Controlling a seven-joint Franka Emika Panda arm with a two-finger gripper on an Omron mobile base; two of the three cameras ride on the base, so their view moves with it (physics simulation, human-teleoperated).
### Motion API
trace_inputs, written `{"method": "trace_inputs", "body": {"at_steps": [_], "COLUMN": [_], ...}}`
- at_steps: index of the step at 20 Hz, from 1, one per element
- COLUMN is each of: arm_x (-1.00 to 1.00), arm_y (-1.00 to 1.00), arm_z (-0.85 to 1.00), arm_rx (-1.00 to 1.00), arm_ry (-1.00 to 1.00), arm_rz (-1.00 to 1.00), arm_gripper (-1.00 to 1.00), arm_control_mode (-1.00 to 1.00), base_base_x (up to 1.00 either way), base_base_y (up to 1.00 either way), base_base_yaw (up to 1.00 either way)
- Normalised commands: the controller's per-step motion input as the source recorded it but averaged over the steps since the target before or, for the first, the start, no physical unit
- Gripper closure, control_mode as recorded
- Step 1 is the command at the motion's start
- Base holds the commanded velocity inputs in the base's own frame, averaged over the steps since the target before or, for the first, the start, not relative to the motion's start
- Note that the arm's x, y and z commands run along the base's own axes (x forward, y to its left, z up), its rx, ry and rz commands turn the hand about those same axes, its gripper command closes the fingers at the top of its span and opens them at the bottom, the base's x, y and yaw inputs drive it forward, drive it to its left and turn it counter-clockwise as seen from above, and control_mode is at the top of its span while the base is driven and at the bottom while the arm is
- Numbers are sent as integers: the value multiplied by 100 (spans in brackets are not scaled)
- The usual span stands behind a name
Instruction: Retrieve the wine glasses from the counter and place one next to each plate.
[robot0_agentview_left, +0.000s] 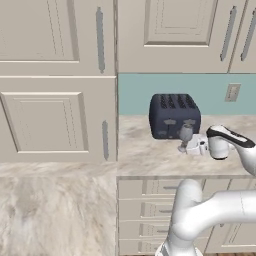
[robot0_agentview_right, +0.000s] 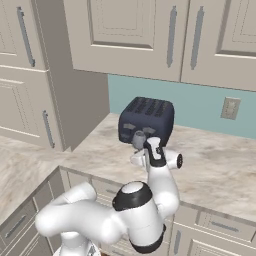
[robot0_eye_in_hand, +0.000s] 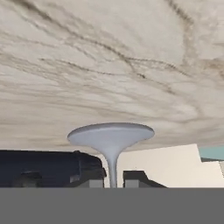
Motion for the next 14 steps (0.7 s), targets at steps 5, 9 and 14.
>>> {"method": "trace_inputs", "body": {"at_steps": [5,9,14], "arm_x": [-13,-38,-63], "arm_y": [2,0,0], "arm_z": [62,97,100], "arm_rx": [0,0,-2], "arm_ry": [-11,-11,-10], "arm_rz": [0,0,0], "arm_gripper": [100,100,100], "arm_control_mode": [-100,-100,-100], "base_base_x": [0,0,0], "base_base_y": [0,0,0], "base_base_yaw": [0,0,0]}}
